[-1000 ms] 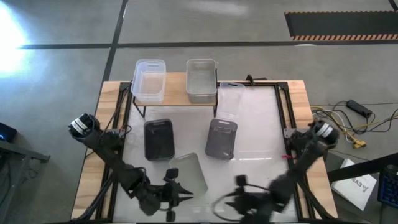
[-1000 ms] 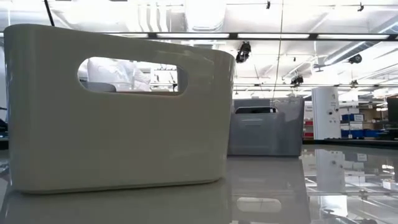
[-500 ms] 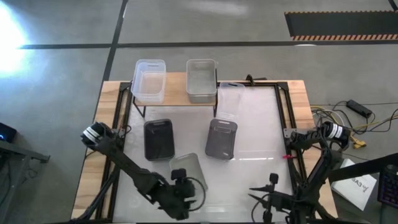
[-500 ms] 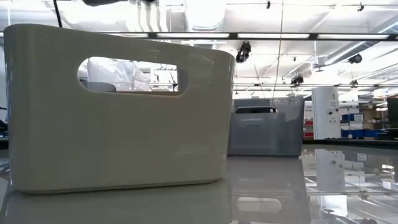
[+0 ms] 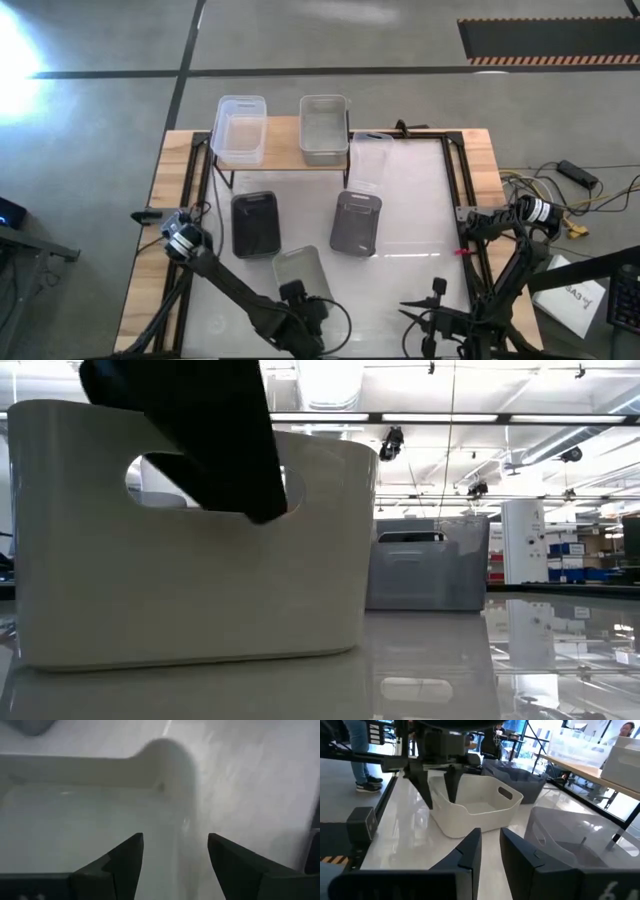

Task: Stack baskets on shelf by color
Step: Stack the gray bin on top of the gray bin on the shelf

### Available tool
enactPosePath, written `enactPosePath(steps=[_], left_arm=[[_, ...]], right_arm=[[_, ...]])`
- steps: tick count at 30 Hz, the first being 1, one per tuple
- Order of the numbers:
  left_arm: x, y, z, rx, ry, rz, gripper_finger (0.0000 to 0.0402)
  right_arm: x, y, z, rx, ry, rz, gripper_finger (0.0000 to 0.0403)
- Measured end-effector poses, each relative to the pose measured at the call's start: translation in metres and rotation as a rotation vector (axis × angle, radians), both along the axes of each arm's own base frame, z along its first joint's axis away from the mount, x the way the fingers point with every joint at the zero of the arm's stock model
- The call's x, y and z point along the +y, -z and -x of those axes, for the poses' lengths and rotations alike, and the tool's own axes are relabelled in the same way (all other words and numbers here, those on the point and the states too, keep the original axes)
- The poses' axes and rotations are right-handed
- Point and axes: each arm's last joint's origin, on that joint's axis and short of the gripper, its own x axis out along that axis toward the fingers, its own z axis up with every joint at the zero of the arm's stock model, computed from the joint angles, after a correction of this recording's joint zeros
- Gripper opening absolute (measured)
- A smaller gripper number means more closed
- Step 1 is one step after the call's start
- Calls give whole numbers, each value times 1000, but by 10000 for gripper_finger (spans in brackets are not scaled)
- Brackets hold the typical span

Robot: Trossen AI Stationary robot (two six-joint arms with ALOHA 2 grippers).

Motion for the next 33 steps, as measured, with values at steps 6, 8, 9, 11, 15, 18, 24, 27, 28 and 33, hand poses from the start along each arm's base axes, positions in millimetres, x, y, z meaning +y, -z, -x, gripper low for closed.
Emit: enactPosePath(steps=[6, 8, 9, 11, 15, 18, 24, 27, 28, 33], left_arm=[[1, 2, 0, 9, -9, -21, 204], [1, 7, 0, 25, -9, -26, 191], [2, 8, -1, 29, -8, -24, 180], [3, 8, -2, 35, -3, -14, 151], [5, 11, -2, 86, 25, 21, 71], [1, 10, -4, 99, 139, 54, 13], [-14, -10, -5, 91, 352, 88, 2], [-25, -33, 1, 69, 465, 53, 1], [-28, -42, 3, 65, 505, 32, 1], [-30, -89, 18, 24, 519, -155, 1]], right_arm=[[0, 0, 0, 3, -2, 7, 65], [0, 0, 0, 3, -2, 7, 64], [0, 0, 0, 3, -2, 7, 63], [0, 0, 0, 2, -2, 5, 63], [0, 0, 0, 2, -2, 6, 65], [0, 0, 0, 3, -2, 6, 64], [0, 0, 0, 3, -2, 6, 66], [0, 0, 0, 4, -3, 6, 65], [0, 0, 0, 4, -3, 6, 64], [0, 0, 0, 4, -3, 7, 59]])
